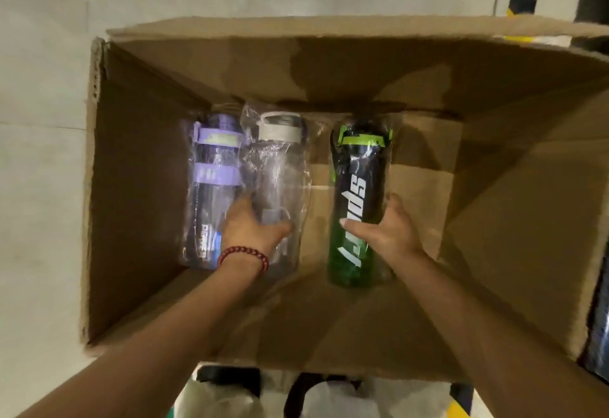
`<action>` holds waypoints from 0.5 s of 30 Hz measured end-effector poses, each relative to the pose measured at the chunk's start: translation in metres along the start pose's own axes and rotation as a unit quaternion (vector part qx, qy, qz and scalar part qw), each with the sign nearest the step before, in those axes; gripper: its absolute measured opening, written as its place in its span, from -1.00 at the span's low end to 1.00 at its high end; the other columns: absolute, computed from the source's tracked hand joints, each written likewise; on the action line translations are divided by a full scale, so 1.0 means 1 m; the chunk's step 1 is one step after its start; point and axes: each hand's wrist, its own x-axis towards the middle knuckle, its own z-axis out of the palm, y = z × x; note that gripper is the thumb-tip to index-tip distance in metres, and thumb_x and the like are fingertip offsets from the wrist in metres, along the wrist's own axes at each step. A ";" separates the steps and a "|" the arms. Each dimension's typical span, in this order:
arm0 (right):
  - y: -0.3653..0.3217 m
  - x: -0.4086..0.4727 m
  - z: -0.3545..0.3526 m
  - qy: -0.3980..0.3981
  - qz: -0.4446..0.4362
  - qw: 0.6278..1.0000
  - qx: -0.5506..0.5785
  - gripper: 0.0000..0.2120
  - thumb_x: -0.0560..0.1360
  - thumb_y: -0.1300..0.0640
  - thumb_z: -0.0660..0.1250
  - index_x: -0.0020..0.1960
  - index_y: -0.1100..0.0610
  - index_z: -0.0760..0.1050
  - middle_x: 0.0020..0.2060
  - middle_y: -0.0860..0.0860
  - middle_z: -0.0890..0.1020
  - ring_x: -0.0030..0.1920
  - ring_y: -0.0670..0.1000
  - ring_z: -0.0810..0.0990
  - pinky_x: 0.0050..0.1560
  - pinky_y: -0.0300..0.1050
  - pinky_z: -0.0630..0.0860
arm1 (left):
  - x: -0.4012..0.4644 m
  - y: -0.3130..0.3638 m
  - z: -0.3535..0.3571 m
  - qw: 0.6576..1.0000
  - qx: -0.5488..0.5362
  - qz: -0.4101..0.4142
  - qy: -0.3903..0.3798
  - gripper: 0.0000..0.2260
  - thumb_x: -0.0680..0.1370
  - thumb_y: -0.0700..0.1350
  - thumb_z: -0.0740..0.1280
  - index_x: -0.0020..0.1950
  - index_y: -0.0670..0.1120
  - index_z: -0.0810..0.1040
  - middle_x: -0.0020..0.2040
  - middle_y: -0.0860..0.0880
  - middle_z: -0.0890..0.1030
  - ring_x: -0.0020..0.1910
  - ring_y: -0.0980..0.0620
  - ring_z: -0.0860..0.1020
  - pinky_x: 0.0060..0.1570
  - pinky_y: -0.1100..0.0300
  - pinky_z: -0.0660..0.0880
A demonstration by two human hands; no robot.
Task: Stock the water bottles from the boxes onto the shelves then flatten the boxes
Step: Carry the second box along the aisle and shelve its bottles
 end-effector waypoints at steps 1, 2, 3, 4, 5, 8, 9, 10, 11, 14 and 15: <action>0.001 0.005 0.003 -0.007 0.000 1.000 0.010 -0.23 0.25 -0.09 0.56 0.30 0.12 0.28 0.15 0.06 0.54 0.15 0.14 0.54 0.10 0.01 0.52 | 0.004 0.002 0.007 1.000 -0.002 -0.010 -0.002 -0.39 0.36 -0.03 0.51 0.34 -0.10 0.37 0.21 -0.06 0.53 0.12 -0.04 0.51 0.04 0.19 0.42; 0.001 0.009 0.006 -0.013 0.003 1.000 0.022 -0.24 0.25 -0.07 0.57 0.29 0.12 0.27 0.10 0.02 0.55 0.11 0.11 0.55 0.05 -0.06 0.50 | 0.008 0.004 0.014 1.000 -0.004 -0.017 -0.014 -0.37 0.34 -0.02 0.53 0.33 -0.11 0.38 0.22 -0.07 0.52 0.15 -0.06 0.51 0.07 0.17 0.43; 0.000 0.011 0.009 -0.013 0.005 0.999 0.035 -0.25 0.26 -0.04 0.57 0.29 0.12 0.27 0.06 -0.01 0.54 0.07 0.07 0.54 -0.01 -0.11 0.48 | 0.012 0.006 0.022 0.999 -0.004 -0.026 -0.031 -0.35 0.32 0.00 0.54 0.33 -0.11 0.38 0.20 -0.04 0.52 0.16 -0.05 0.50 0.08 0.16 0.44; 0.001 0.013 0.011 -0.004 0.006 0.999 0.047 -0.24 0.25 -0.03 0.58 0.30 0.11 0.26 0.05 -0.02 0.54 0.05 0.05 0.54 -0.03 -0.12 0.46 | 0.015 0.009 0.031 0.998 -0.001 -0.034 -0.044 -0.32 0.29 0.03 0.56 0.32 -0.10 0.37 0.18 -0.01 0.51 0.15 -0.04 0.49 0.07 0.16 0.43; 0.002 0.014 0.012 0.009 0.006 0.998 0.058 -0.23 0.24 -0.01 0.59 0.31 0.10 0.27 0.05 -0.02 0.55 0.04 0.05 0.54 -0.03 -0.12 0.47 | 0.017 0.012 0.039 0.998 0.007 -0.038 -0.048 -0.29 0.26 0.07 0.57 0.30 -0.10 0.37 0.16 0.02 0.49 0.14 -0.04 0.48 0.07 0.15 0.44; 0.006 0.014 0.016 0.030 0.003 0.996 0.083 -0.24 0.22 0.04 0.60 0.29 0.08 0.29 0.05 0.01 0.57 -0.01 0.04 0.55 -0.07 -0.13 0.48 | 0.024 0.017 0.056 0.996 0.049 -0.070 -0.023 -0.15 0.21 0.16 0.56 0.37 -0.12 0.31 0.33 -0.12 0.38 0.30 -0.13 0.38 0.23 -0.05 0.43; 0.008 0.014 0.017 0.029 0.008 0.995 0.091 -0.26 0.22 0.06 0.59 0.27 0.07 0.29 0.05 0.01 0.57 -0.01 0.04 0.56 -0.09 -0.14 0.48 | 0.024 0.019 0.057 0.995 0.054 -0.084 -0.019 -0.12 0.20 0.15 0.56 0.40 -0.12 0.28 0.36 -0.13 0.31 0.34 -0.15 0.32 0.26 -0.10 0.40; 0.008 0.014 0.015 0.023 0.013 0.995 0.098 -0.28 0.23 0.07 0.58 0.26 0.06 0.29 0.03 0.00 0.57 -0.01 0.03 0.56 -0.11 -0.15 0.47 | 0.023 0.019 0.058 0.995 0.045 -0.090 -0.021 -0.11 0.20 0.14 0.56 0.40 -0.11 0.26 0.37 -0.12 0.29 0.34 -0.15 0.31 0.26 -0.11 0.40; 0.008 0.013 0.014 0.015 0.015 0.994 0.103 -0.30 0.23 0.08 0.57 0.25 0.05 0.29 0.01 -0.02 0.56 -0.02 0.01 0.55 -0.14 -0.17 0.45 | 0.023 0.020 0.057 0.995 0.024 -0.091 -0.029 -0.12 0.19 0.11 0.57 0.40 -0.11 0.26 0.35 -0.12 0.31 0.32 -0.14 0.34 0.24 -0.07 0.41; 0.006 0.010 0.005 -0.007 0.015 0.993 0.117 -0.38 0.27 0.08 0.55 0.18 0.03 0.28 -0.12 -0.15 0.52 -0.11 -0.08 0.51 -0.28 -0.26 0.40 | 0.019 0.021 0.047 0.994 -0.048 -0.077 -0.062 -0.15 0.25 -0.03 0.57 0.41 -0.14 0.20 0.29 -0.10 0.43 0.15 -0.04 0.44 0.07 0.18 0.39; 0.006 0.008 0.003 -0.012 0.016 0.992 0.122 -0.41 0.28 0.08 0.54 0.16 0.03 0.27 -0.14 -0.16 0.51 -0.13 -0.09 0.51 -0.29 -0.27 0.40 | 0.017 0.021 0.041 0.993 -0.063 -0.072 -0.068 -0.16 0.27 -0.07 0.57 0.42 -0.14 0.18 0.27 -0.08 0.44 0.09 0.00 0.42 0.04 0.20 0.36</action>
